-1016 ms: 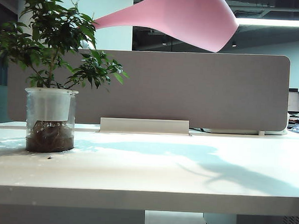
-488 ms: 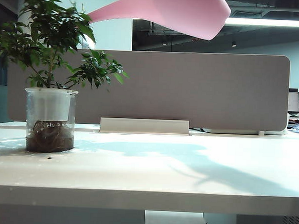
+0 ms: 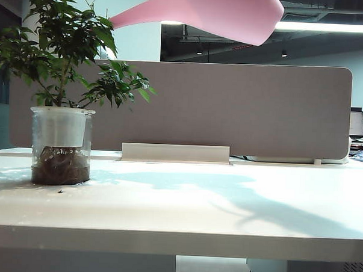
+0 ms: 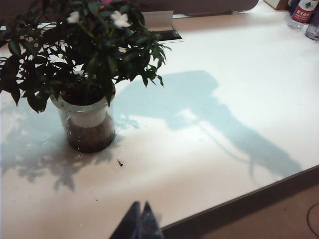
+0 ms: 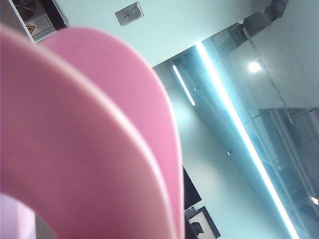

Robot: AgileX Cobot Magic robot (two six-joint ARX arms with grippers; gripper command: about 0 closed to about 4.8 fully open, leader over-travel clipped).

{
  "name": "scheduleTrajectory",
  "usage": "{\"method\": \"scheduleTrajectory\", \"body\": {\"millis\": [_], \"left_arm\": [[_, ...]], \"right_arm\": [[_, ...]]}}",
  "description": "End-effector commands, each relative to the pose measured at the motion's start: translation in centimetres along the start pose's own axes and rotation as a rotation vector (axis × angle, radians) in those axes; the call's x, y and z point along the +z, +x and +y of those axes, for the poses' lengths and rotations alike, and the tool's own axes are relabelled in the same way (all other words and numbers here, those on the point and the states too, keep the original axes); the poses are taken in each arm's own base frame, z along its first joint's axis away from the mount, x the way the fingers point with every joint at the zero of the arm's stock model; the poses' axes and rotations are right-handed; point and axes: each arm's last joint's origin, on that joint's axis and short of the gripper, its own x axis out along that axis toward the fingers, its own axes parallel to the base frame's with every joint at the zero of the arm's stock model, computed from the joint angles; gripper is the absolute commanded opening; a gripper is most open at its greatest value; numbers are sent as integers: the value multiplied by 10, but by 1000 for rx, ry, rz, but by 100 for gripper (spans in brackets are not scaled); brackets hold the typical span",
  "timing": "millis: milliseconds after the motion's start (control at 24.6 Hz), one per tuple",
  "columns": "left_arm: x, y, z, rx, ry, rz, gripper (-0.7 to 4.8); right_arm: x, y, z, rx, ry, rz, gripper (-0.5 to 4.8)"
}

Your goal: Pick up the watering can from the table, water the potted plant, and put the can back.

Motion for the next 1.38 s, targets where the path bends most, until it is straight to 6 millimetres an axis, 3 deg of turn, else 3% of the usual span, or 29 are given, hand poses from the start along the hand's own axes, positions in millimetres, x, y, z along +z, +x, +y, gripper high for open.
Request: {"method": "scheduleTrajectory", "body": {"millis": [41, 813, 1056, 1219, 1341, 1381], "left_arm": [[2, -1, 0, -5, 9, -22, -5], [2, -1, 0, -5, 9, -22, -5], [2, -1, 0, -4, 9, -21, -5], [2, -1, 0, -5, 9, -22, -5], [2, -1, 0, -5, 9, -22, -5], [2, -1, 0, -5, 9, -22, -5]], "right_arm": [[6, -3, -14, -70, 17, -29, -1], [9, -3, -22, -80, 3, -24, -1], [1, -3, -15, -51, 294, 103, -1], [-18, -2, -9, -47, 540, 175, -1], [-43, -2, 8, -34, 700, 241, -1], [-60, -4, 23, -4, 787, 253, -1]]}}
